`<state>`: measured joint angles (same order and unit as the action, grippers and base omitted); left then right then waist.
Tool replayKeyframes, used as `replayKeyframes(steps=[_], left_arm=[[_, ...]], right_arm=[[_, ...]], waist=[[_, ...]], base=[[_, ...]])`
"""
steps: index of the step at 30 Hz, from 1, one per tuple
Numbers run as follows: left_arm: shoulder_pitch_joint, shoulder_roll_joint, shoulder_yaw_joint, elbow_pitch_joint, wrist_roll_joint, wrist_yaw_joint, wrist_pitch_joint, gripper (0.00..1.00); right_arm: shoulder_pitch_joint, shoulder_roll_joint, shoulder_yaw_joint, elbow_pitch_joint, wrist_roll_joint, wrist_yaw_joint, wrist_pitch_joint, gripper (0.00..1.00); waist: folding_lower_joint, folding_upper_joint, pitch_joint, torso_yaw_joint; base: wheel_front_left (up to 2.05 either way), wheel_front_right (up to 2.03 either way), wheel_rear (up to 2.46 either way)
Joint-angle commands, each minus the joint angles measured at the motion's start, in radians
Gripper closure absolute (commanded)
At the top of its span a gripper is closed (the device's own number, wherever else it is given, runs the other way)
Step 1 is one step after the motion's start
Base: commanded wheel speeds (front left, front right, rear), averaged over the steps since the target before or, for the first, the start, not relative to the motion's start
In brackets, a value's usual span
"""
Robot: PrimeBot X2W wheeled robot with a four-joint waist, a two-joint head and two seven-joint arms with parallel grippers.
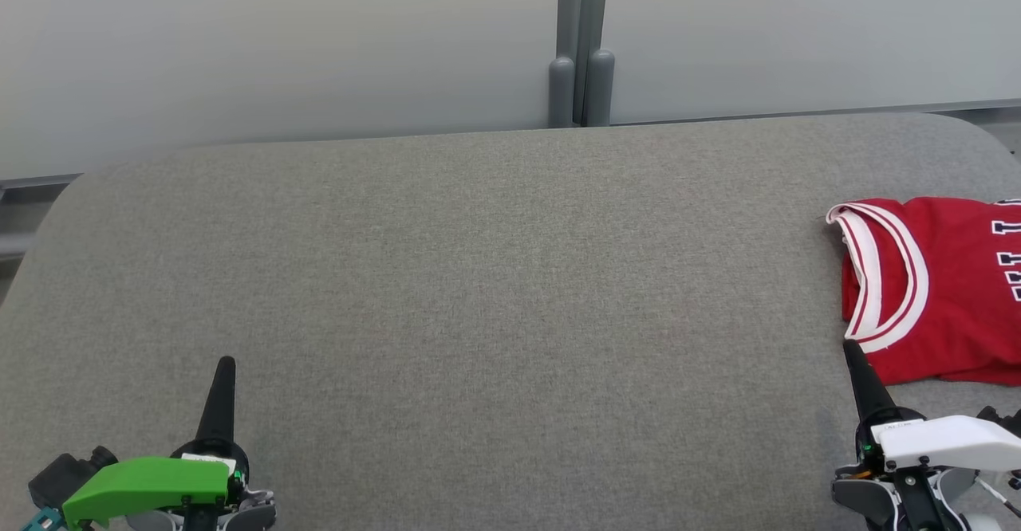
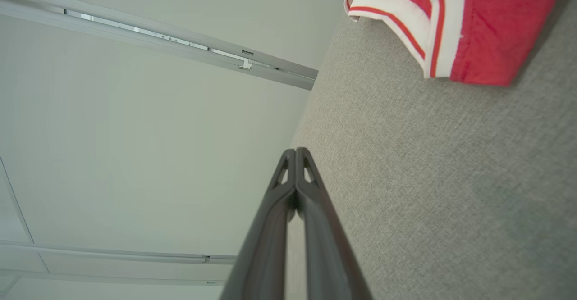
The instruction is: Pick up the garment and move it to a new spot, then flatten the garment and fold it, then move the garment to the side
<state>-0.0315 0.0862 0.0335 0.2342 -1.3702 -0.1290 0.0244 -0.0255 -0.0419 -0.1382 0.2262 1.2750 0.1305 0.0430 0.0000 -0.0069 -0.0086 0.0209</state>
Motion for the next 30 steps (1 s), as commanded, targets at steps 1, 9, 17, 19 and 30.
replayKeyframes(steps=[1,9,17,19,30], left_arm=[[-0.023,-0.001,0.010,-0.009,-0.022,-0.002,0.006,1.00],[-0.028,-0.008,0.023,-0.015,-0.076,-0.002,0.024,1.00],[-0.033,-0.017,0.038,-0.021,-0.134,-0.003,0.042,1.00],[-0.033,-0.019,0.041,-0.022,-0.148,-0.003,0.046,1.00],[-0.040,-0.026,0.056,-0.028,-0.214,-0.003,0.065,1.00]], right_arm=[[-0.018,-0.007,0.003,-0.011,0.029,0.001,0.007,1.00],[-0.026,-0.008,0.008,-0.013,0.104,0.001,0.024,1.00],[-0.033,-0.009,0.012,-0.017,0.183,0.000,0.044,1.00],[-0.036,-0.009,0.013,-0.017,0.199,0.000,0.046,1.00],[-0.045,-0.010,0.018,-0.020,0.288,0.000,0.068,1.00]], waist=[[0.0000,0.0048,0.000,-0.001],[0.0000,0.0052,0.003,-0.005],[0.0000,0.0057,0.005,-0.010],[0.0000,0.0059,0.006,-0.011],[0.0000,0.0065,0.008,-0.017]], base=[[0.00,0.00,0.00],[0.00,0.00,0.00],[0.00,0.00,0.00],[0.00,0.00,0.00],[0.00,0.00,0.00]])
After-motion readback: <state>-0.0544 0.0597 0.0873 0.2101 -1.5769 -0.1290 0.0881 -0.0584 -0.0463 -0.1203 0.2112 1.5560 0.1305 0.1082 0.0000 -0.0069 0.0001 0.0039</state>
